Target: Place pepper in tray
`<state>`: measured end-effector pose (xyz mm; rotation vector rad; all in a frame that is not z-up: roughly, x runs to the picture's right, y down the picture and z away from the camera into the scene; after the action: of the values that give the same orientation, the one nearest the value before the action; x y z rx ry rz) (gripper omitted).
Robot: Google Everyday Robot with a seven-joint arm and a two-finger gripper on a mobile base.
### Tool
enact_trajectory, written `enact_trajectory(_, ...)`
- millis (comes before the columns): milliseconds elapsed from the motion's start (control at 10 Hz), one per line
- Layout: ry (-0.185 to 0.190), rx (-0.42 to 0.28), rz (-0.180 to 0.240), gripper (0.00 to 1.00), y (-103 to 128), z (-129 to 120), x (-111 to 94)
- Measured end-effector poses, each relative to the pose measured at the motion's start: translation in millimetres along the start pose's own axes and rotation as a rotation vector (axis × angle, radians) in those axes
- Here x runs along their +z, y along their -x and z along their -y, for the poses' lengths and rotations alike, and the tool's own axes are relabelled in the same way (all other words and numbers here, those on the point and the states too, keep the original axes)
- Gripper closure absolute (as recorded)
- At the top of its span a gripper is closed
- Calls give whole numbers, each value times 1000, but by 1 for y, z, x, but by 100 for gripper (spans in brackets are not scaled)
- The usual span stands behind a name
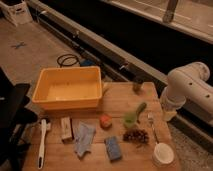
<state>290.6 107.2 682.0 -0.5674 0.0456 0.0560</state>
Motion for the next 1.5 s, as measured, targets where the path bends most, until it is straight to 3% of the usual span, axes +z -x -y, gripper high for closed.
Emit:
enact_trajectory(600,-5,-8,4,35,1,-1,0)
enact_trajectory(800,-37,-69,67,35,11,-3,-6)
enact_trajectory(900,-52,-138,122,35,28,-1,-7)
enact_trajectory(1100,-46,-262,229,35,48,14,6)
enact_trajectory(1300,-28,-343,270,35,66,32,28)
enact_trajectory(1500,-17,-355,272,35,68,33,32)
